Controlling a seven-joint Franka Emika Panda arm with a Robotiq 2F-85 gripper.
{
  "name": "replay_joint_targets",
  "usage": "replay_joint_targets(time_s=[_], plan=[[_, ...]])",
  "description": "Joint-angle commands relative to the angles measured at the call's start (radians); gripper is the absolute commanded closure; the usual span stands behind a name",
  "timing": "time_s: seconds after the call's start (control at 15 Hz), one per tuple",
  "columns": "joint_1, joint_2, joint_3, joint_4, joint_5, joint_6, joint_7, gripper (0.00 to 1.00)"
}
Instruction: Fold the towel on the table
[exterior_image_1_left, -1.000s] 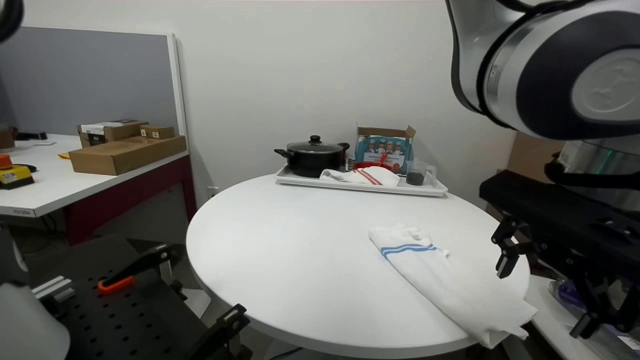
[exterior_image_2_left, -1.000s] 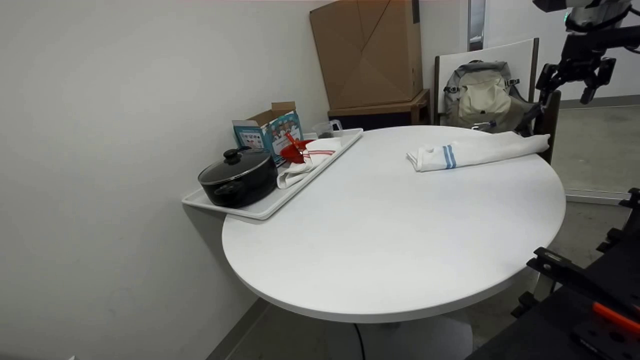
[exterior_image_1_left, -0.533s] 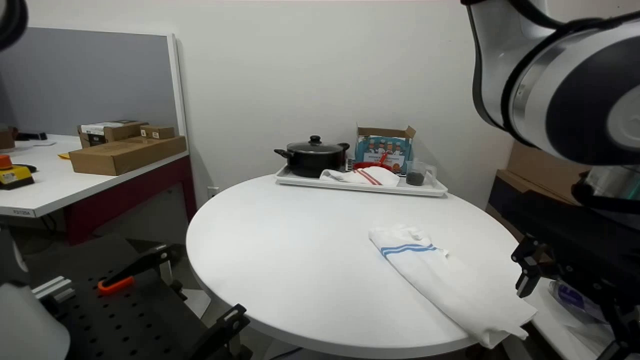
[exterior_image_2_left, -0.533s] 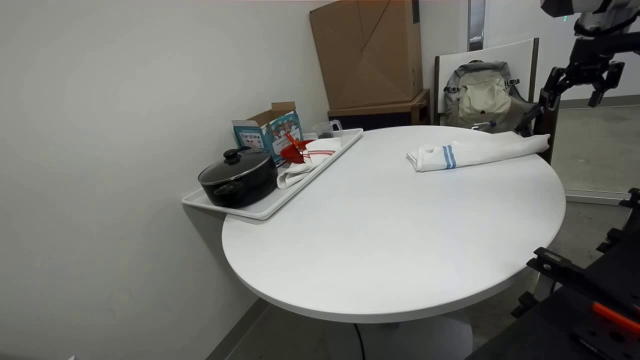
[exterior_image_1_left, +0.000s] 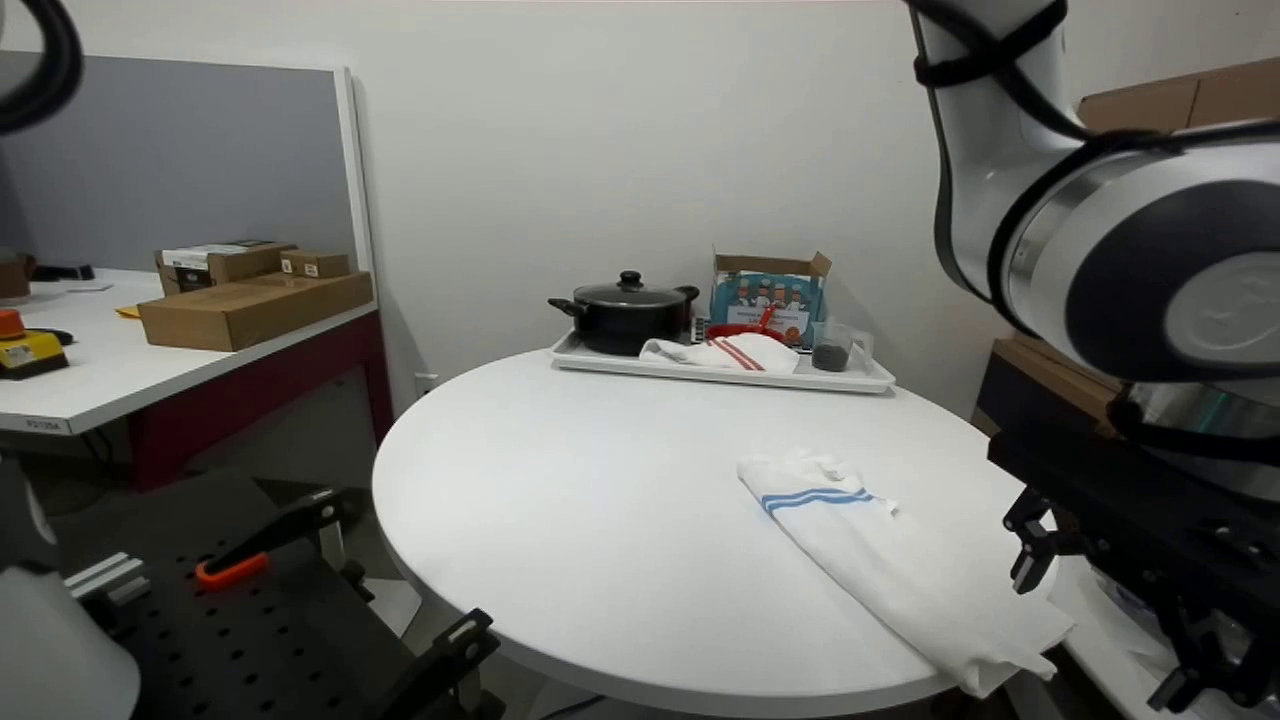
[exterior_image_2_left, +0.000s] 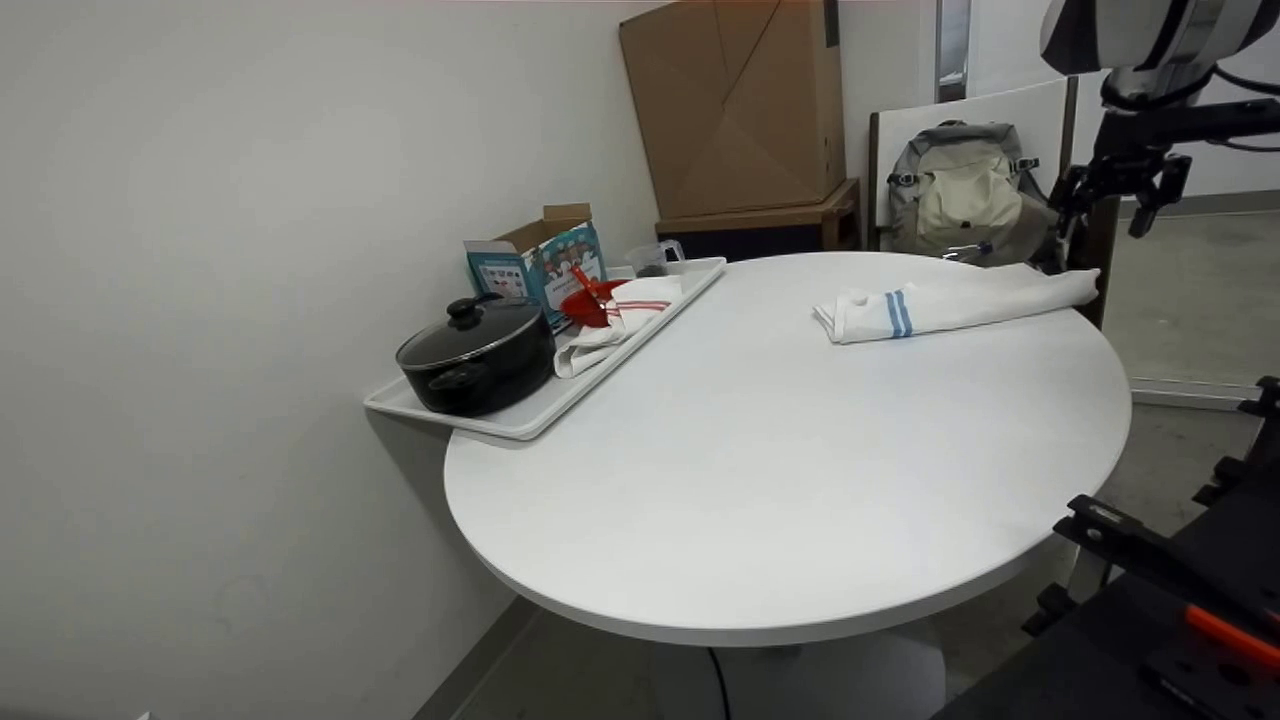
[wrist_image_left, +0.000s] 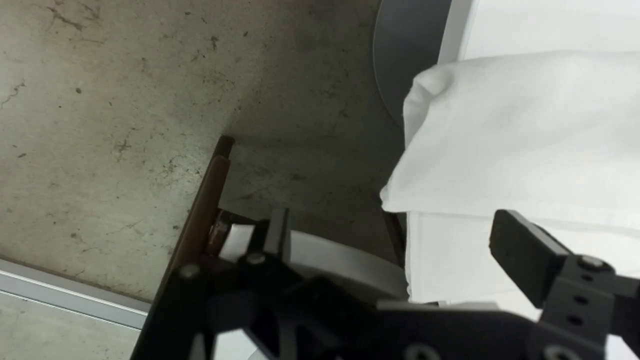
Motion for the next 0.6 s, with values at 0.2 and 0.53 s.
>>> replay_joint_targets(time_s=[0.2, 0.53], plan=[[0.048, 0.129, 0.009, 0.093, -0.018, 0.012, 0.051, 0.00], [0.061, 0.158, 0.015, 0.108, -0.015, 0.008, 0.055, 0.33]])
